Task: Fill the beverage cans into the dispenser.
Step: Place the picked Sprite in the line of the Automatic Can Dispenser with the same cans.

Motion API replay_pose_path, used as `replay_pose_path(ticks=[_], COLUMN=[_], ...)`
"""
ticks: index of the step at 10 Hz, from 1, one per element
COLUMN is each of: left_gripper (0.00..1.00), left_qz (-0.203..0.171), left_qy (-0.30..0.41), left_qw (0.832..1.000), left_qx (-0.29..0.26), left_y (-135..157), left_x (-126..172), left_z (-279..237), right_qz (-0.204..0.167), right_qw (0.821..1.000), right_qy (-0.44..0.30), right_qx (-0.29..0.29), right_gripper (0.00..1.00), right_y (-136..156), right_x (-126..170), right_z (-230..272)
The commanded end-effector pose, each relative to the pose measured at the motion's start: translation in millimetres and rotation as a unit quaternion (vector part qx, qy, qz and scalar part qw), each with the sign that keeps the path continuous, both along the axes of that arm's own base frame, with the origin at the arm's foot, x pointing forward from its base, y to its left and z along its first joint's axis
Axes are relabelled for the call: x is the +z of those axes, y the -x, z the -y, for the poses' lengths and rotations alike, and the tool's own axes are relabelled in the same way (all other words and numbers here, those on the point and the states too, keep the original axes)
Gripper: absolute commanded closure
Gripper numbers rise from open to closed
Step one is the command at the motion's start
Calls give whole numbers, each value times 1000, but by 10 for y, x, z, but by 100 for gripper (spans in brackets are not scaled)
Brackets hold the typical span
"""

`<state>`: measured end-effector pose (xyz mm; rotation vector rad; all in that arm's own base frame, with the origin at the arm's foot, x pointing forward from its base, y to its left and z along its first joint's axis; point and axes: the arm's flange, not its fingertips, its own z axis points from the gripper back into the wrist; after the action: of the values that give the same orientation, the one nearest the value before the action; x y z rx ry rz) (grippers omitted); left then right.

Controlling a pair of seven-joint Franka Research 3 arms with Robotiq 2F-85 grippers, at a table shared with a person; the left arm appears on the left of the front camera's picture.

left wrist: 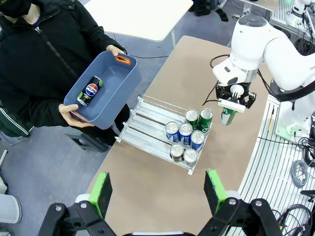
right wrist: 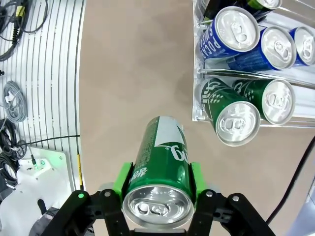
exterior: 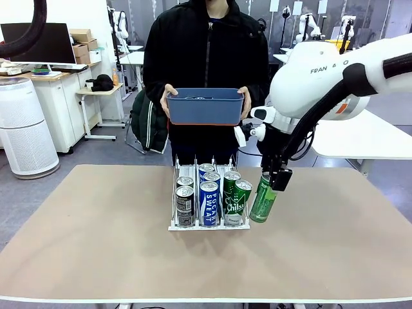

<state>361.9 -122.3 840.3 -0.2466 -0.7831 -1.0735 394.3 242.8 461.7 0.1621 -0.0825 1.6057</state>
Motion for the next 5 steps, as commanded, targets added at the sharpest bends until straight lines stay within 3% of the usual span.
replay_pose_path(ticks=[1, 5], left_gripper=[0, 0], left_qz=[-2, -2], left_qy=[5, 5], left_qw=[1000, 1000], left_qx=[0, 0], left_y=[9, 9], left_x=[-1, -1], left_z=[-4, -4], right_qz=[2, 0], right_qw=[1000, 999], right_qy=[-15, -34], right_qx=[0, 0], right_gripper=[42, 42], right_y=[-21, -190], right_x=[-63, -174], right_z=[-75, -198])
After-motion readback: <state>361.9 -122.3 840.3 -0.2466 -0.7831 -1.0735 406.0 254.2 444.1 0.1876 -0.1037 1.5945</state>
